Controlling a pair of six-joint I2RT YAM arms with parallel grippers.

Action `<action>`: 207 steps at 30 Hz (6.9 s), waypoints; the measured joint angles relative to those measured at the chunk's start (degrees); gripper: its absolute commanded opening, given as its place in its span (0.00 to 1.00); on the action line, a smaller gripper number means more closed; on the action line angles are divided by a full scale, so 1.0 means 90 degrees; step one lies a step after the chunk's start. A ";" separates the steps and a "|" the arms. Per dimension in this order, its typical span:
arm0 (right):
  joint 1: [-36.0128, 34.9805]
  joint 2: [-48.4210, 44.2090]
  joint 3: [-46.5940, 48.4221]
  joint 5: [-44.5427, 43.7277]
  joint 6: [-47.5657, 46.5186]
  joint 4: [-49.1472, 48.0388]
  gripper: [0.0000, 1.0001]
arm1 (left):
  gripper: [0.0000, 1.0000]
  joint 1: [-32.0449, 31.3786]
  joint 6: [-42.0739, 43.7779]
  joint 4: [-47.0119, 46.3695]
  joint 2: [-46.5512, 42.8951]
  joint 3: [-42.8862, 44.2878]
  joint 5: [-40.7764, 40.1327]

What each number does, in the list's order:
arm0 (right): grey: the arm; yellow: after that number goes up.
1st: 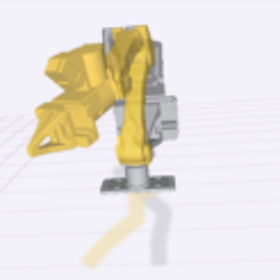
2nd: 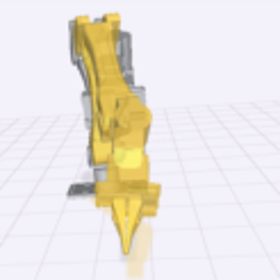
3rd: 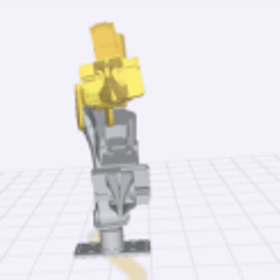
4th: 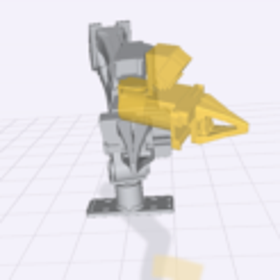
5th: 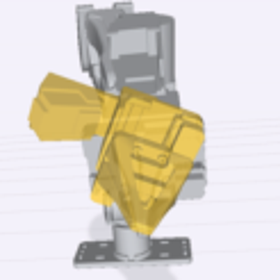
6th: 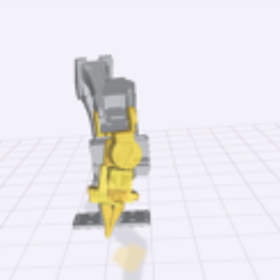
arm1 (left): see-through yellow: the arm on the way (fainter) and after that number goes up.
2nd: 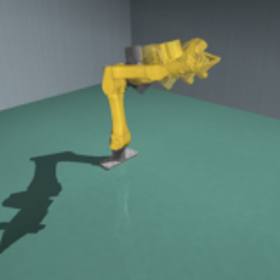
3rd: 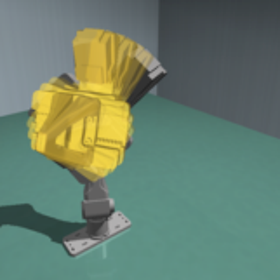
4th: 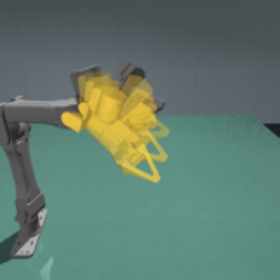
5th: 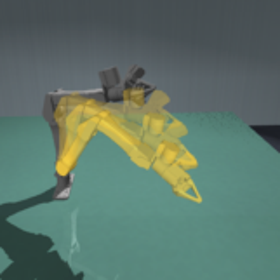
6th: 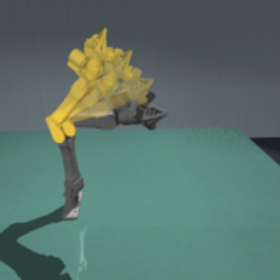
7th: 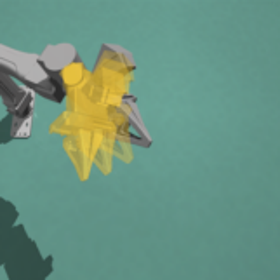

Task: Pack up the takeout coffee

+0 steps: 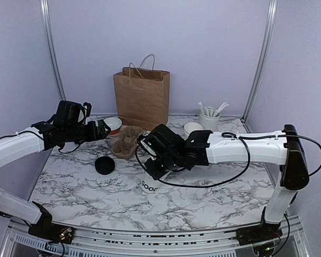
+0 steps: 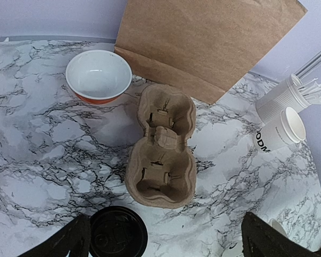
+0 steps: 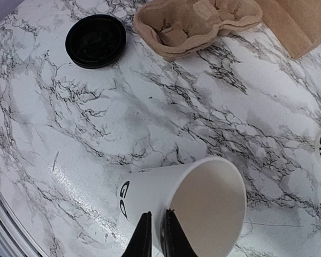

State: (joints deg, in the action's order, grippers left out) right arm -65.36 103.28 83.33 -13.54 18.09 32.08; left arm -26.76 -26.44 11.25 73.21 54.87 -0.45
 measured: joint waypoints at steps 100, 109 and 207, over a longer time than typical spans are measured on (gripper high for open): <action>0.1795 -0.1717 -0.1625 0.1778 0.0665 -0.3053 0.53 | 0.24 -0.0051 -0.0350 0.0520 0.2023 -0.0515 -0.1073; 0.1795 -0.1717 -0.1625 0.1778 0.0680 -0.3053 0.53 | 0.13 -0.0051 -0.0321 0.0517 0.2042 -0.0483 -0.1078; 0.1790 0.0605 0.0080 0.2880 0.0342 -0.1843 0.56 | 0.12 -0.0401 -0.0180 0.0789 0.2305 -0.0245 -0.0610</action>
State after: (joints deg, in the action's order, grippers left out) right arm -49.25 108.73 84.05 12.38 21.17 15.49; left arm -30.37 -28.05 18.35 93.95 52.66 -5.93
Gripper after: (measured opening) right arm 0.565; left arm 0.076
